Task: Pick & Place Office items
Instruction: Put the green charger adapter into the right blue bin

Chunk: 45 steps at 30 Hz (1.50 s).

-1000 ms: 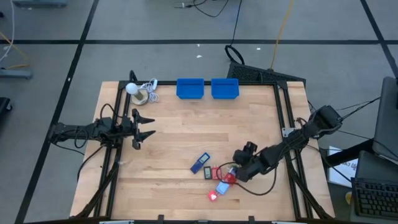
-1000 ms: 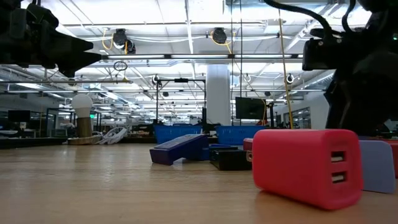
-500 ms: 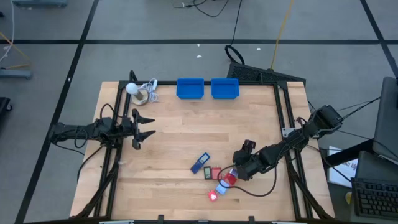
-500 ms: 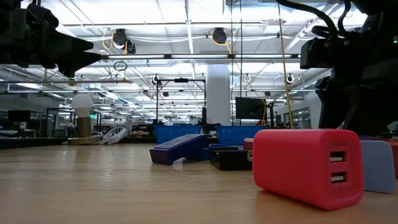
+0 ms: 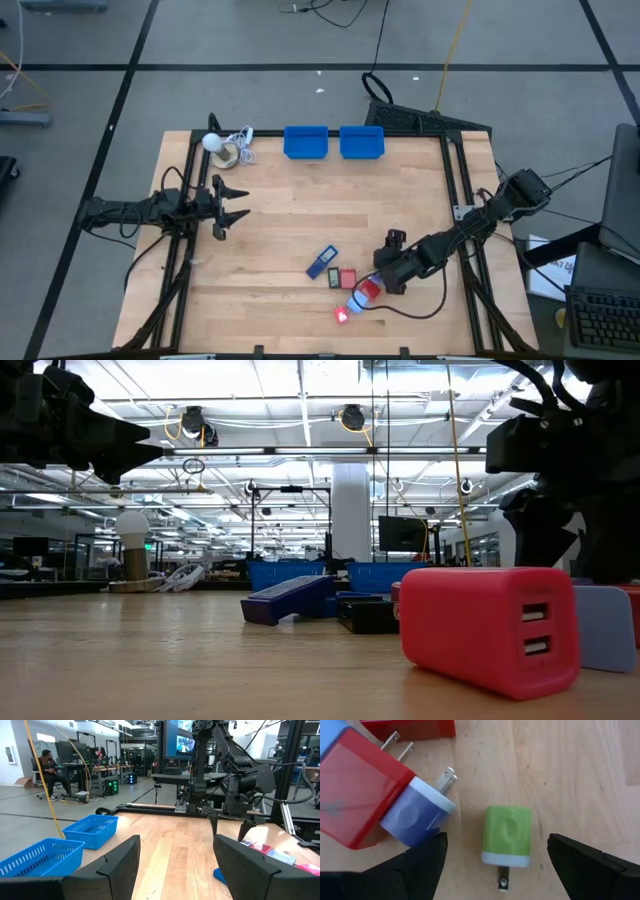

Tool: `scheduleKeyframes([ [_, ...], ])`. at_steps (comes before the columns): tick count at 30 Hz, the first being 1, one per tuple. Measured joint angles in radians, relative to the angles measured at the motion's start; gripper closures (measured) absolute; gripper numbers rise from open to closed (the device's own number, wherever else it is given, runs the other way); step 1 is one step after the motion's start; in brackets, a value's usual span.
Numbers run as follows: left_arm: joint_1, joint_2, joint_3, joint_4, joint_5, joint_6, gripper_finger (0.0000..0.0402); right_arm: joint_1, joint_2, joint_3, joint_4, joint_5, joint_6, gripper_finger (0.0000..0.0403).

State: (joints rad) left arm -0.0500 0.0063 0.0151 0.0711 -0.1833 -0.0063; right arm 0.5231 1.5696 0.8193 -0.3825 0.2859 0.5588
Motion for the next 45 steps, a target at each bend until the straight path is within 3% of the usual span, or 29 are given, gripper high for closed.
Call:
scheduleKeyframes([
  [10,0.000,0.000,0.000,0.000,0.000,0.001,0.0146,-0.033,-0.004,-0.070,0.073,-0.003,0.036,0.0087],
  [36,0.000,0.000,0.000,0.000,0.000,0.001,0.0146,-0.038,0.001,-0.074,0.127,0.002,-0.029,0.0266],
  [45,0.000,0.000,0.000,0.000,0.000,0.001,0.0146,-0.038,0.001,-0.074,0.131,0.002,-0.018,0.0259],
])
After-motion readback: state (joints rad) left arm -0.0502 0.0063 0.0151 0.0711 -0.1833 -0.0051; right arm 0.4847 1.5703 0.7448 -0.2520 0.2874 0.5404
